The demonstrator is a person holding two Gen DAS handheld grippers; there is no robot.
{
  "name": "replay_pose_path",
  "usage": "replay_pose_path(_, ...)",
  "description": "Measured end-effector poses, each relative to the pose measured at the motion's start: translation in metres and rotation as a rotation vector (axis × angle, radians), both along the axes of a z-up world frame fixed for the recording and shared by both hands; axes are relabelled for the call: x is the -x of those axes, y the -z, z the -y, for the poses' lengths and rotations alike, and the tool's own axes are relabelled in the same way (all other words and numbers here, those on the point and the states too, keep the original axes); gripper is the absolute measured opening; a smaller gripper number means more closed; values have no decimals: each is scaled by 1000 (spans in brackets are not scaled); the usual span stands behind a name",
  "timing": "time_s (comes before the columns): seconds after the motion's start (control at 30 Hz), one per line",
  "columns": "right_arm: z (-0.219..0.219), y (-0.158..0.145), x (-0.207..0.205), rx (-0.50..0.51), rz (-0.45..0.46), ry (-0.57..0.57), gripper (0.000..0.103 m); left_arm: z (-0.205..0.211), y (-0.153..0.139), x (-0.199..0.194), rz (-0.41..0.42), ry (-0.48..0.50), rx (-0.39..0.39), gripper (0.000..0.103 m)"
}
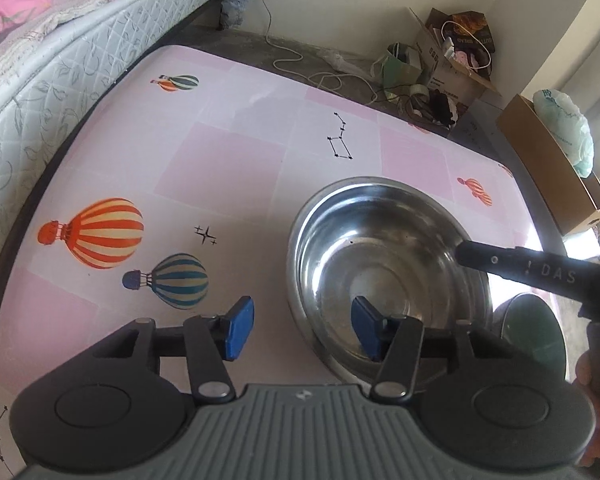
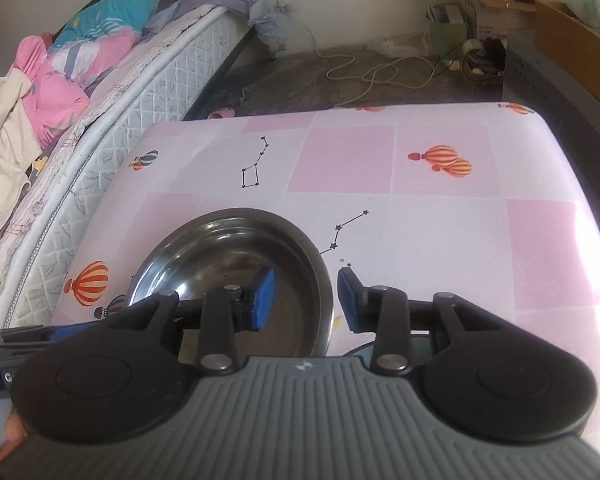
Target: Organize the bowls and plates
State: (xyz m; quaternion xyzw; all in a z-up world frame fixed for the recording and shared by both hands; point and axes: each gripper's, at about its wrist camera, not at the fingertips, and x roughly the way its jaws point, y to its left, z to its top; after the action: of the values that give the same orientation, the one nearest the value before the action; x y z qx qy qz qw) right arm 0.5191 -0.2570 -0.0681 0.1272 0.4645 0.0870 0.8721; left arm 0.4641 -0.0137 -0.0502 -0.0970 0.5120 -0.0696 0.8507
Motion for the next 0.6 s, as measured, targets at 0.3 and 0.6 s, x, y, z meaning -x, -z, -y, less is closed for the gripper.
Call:
replay_pose_path(0.3,-26,5,0,20,-35,-59,42,-7,3,3,-27,-13,19,40)
replay_pose_path(0.6,-58,2,25,-17,-53,-155,43,-43,0,24,-36,-53,-10,40)
